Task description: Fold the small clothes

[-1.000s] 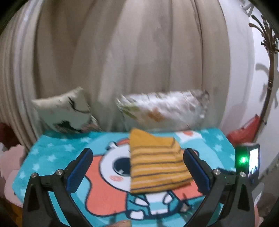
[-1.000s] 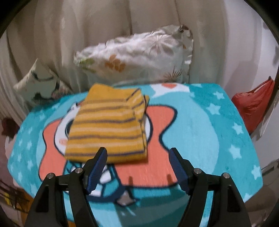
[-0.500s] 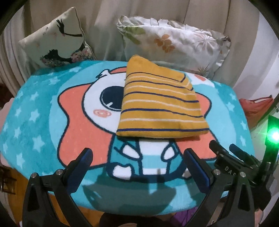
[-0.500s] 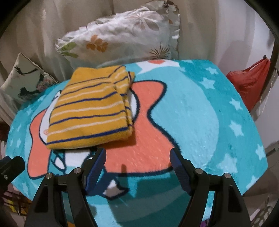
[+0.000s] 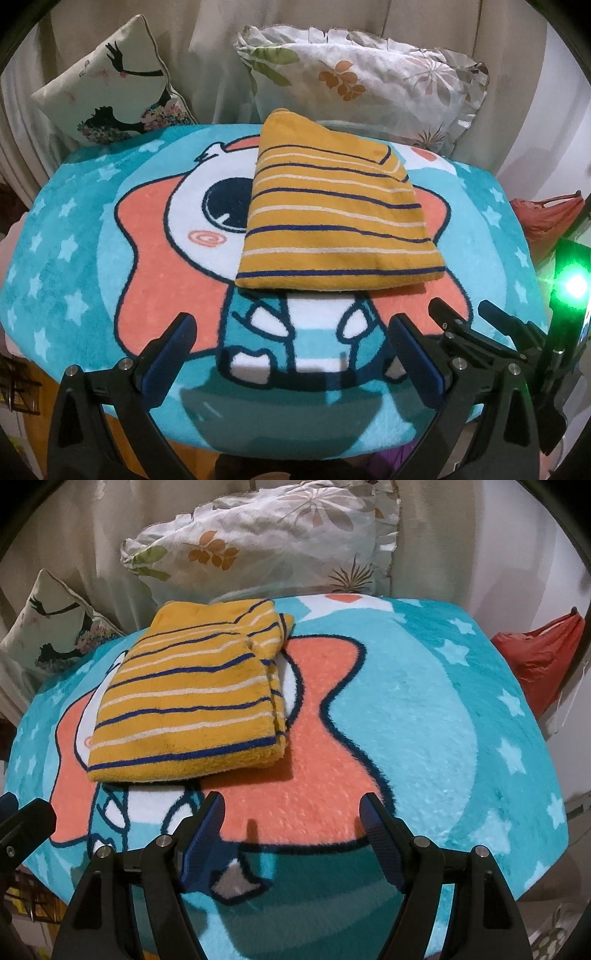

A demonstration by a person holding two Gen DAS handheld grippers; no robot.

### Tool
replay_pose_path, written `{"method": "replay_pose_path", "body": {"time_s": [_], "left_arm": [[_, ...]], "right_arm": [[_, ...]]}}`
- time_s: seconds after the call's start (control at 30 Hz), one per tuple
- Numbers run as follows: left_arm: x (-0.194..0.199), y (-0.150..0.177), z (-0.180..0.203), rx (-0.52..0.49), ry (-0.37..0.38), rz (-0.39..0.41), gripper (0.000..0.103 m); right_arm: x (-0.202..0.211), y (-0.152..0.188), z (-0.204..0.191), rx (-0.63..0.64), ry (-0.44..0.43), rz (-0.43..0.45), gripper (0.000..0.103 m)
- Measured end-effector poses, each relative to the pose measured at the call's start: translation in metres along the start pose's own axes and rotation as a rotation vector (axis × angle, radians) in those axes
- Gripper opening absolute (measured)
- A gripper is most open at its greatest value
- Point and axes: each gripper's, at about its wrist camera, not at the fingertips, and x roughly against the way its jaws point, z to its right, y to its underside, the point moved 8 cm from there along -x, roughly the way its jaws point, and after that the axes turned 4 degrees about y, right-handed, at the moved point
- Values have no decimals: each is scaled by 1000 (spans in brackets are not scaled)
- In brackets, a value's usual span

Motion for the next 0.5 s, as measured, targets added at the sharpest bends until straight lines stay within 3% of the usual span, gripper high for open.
{"method": "replay_pose_path", "body": {"time_s": [0.5], "left_arm": [[-20, 2, 12, 12, 32, -53, 103]], "right_arm": [[-12, 0, 10, 4, 12, -23, 80]]}}
